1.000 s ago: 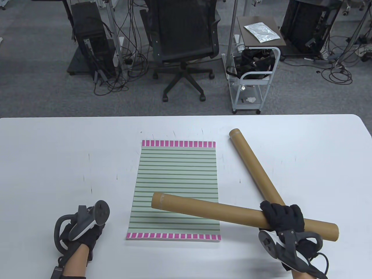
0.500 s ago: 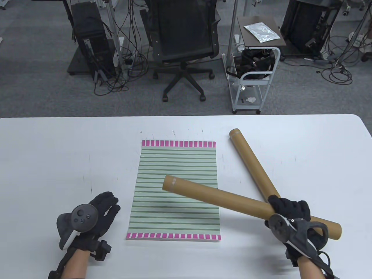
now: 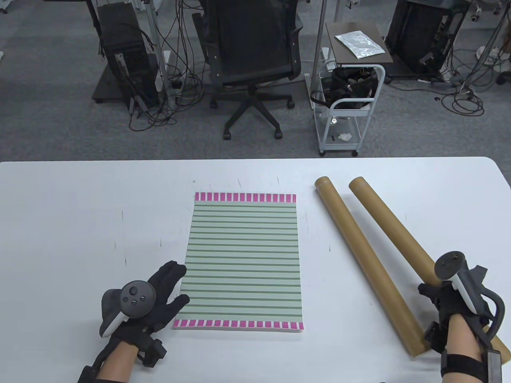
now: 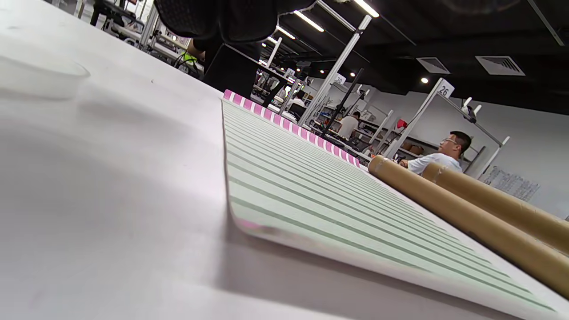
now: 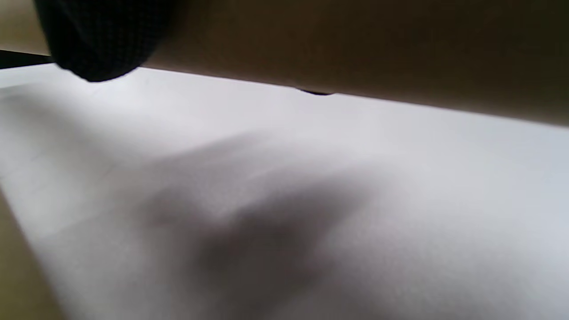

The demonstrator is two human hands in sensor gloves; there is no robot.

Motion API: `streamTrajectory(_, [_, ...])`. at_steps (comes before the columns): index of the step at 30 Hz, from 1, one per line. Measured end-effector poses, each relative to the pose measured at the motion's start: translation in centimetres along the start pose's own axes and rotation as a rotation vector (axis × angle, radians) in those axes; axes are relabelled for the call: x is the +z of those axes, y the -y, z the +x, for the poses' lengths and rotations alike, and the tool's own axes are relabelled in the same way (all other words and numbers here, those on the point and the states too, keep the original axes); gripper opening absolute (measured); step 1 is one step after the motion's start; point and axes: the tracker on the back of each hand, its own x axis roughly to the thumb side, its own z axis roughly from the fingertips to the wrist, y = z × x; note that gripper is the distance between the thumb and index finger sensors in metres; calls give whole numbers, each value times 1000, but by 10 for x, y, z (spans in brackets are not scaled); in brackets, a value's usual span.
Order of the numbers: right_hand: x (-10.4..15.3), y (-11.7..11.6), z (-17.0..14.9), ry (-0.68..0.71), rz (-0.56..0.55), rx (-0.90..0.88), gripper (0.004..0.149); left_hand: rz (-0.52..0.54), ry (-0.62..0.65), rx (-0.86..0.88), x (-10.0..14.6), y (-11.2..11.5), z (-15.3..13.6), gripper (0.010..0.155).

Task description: Roll up mouse pads and store in mailing tubes

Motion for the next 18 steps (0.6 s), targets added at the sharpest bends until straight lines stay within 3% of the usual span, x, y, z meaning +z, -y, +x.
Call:
streamTrajectory(6, [-32,-12,-2,10,174,-84,80,40,-15,-9,2,-6,-5,79])
streamTrajectory(18, [-52,-21,8,15,188,-89,78,11,-9,-107,-1,0,0,76])
